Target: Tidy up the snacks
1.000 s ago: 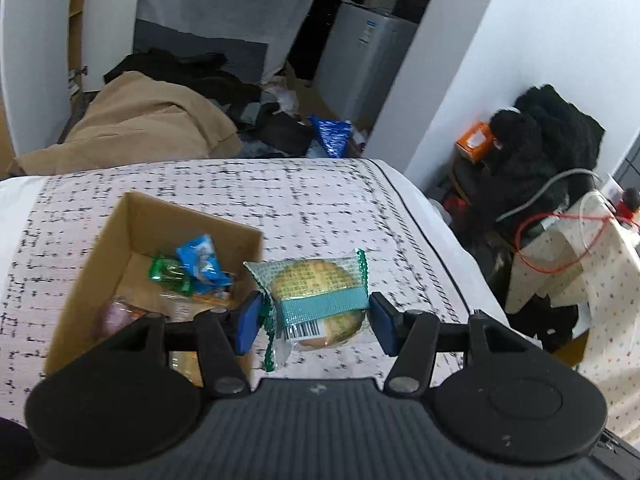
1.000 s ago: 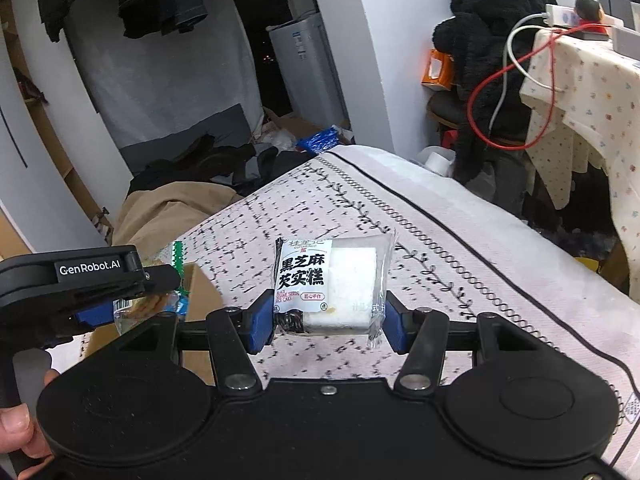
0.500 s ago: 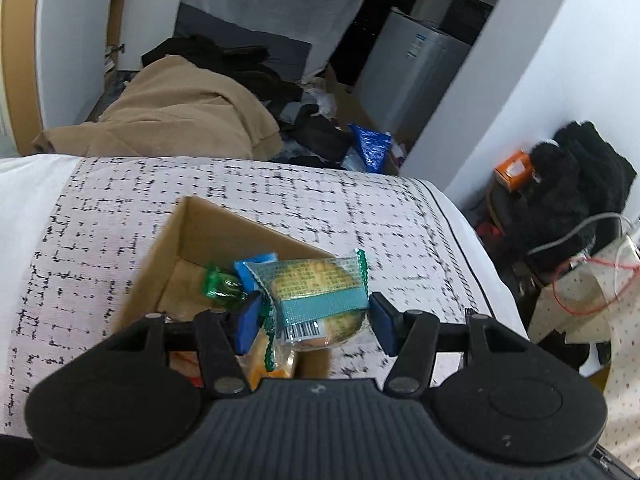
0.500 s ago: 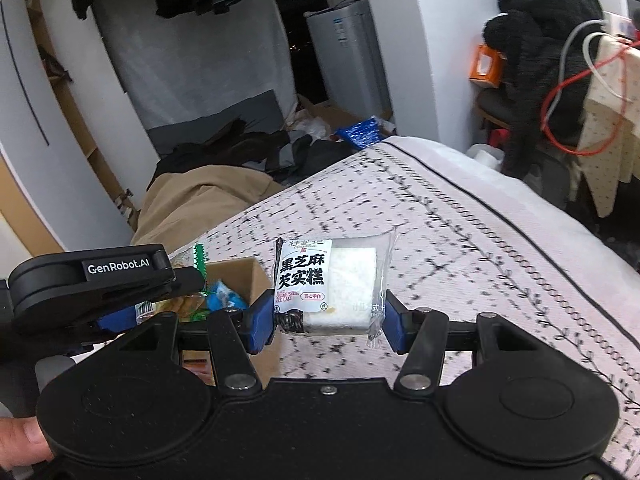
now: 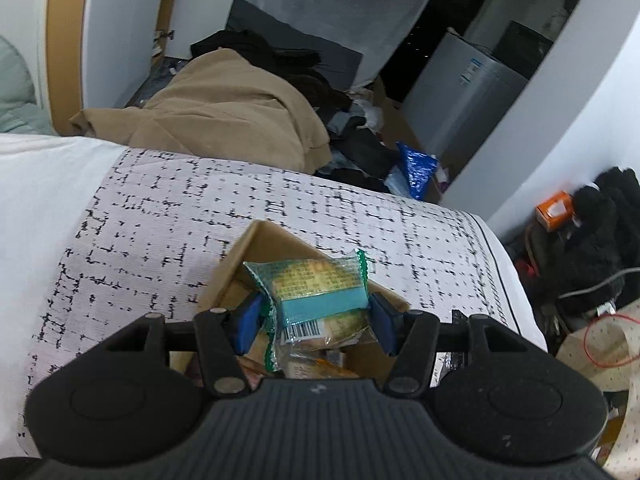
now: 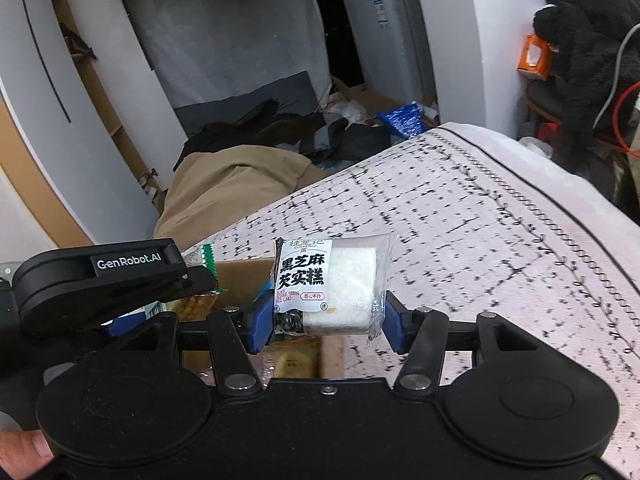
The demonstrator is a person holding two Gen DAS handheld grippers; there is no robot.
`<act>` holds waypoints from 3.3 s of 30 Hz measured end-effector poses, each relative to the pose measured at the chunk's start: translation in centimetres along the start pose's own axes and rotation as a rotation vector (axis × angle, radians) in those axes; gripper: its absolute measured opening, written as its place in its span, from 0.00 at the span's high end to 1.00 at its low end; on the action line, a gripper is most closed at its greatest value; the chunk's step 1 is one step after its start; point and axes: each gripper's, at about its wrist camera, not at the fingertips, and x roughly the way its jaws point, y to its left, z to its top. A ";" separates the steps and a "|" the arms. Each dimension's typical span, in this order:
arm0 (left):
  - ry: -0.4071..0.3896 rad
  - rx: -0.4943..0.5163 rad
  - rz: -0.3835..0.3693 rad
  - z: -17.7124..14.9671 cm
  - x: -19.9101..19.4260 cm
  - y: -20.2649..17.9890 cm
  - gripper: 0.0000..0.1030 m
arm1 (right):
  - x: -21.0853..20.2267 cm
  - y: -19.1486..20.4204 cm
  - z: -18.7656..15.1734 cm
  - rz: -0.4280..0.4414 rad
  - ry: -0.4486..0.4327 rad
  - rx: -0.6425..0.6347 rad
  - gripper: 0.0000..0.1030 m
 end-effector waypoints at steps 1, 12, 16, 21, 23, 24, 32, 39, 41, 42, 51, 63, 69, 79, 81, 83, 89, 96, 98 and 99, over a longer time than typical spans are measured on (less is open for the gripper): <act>0.002 -0.010 0.004 0.1 0.2 0.2 0.45 | 0.2 0.2 0.0 0.004 0.002 -0.001 0.48; -0.008 -0.081 0.056 0.5 0.5 1.3 0.33 | 2.1 2.3 0.5 0.089 0.030 -0.040 0.44; -0.011 -0.082 0.093 0.5 0.5 1.3 0.28 | 2.3 2.7 0.4 0.101 0.041 -0.051 0.42; -0.006 -0.056 0.111 0.6 0.0 1.0 0.24 | 1.4 2.0 0.7 0.109 0.035 -0.028 0.39; 0.002 -0.049 0.117 0.6 -0.3 1.0 0.21 | 0.7 1.5 0.9 0.107 0.028 -0.019 0.36; 0.008 -0.045 0.120 0.6 -0.5 1.0 0.21 | 0.4 1.2 0.9 0.104 0.025 -0.012 0.34; 0.000 -0.017 0.133 1.6 -3.7 0.8 0.17 | -2.7 -0.2 1.3 0.109 0.013 0.049 0.22; -0.022 0.028 0.117 3.2 -8.2 0.1 0.10 | -6.6 -0.3 2.1 0.133 -0.012 0.075 0.12; -0.021 0.045 0.122 3.4 -9.4 -0.1 0.07 | -7.7 -0.3 2.2 0.140 -0.018 0.079 0.10; -0.028 0.055 0.116 3.4 -10.1 -0.2 0.06 | -8.3 -0.3 2.2 0.140 -0.026 0.076 0.08; -0.034 0.094 0.084 3.2 -15.0 0.0 0.05 | -13.0 -0.4 2.0 0.157 -0.065 0.067 0.00; -0.035 0.156 0.049 1.8 -19.7 0.9 0.00 | -16.9 -0.3 1.0 0.156 -0.051 0.046 0.00; -0.045 0.190 0.028 0.9 -21.8 1.4 0.00 | -18.8 0.1 0.2 0.128 -0.050 0.014 0.00; -0.057 0.236 -0.032 -0.9 -24.7 3.1 0.00 | -21.7 0.1 -2.1 0.062 -0.062 -0.024 0.00; -0.064 0.253 -0.033 -1.4 -25.1 3.4 0.00 | -22.1 -0.1 -2.6 0.060 -0.061 -0.020 0.00; -0.063 0.272 -0.041 -1.9 -25.5 3.7 0.00 | -22.7 -0.3 -3.3 0.050 -0.065 -0.019 0.00; -0.062 0.316 -0.048 -3.0 -26.4 4.7 0.00 | -24.3 -0.8 -5.1 0.021 -0.075 -0.028 0.00; -0.070 0.351 -0.050 -4.0 -27.6 5.8 0.00 | -25.7 -0.6 -5.9 0.009 -0.084 -0.036 0.00; -0.072 0.368 -0.047 -4.2 -27.9 5.9 0.00 | -26.1 -0.5 -6.1 0.014 -0.091 -0.035 0.00; -0.073 0.377 -0.044 -4.3 -28.0 6.0 0.00 | -26.2 -0.4 -6.1 0.019 -0.093 -0.036 0.00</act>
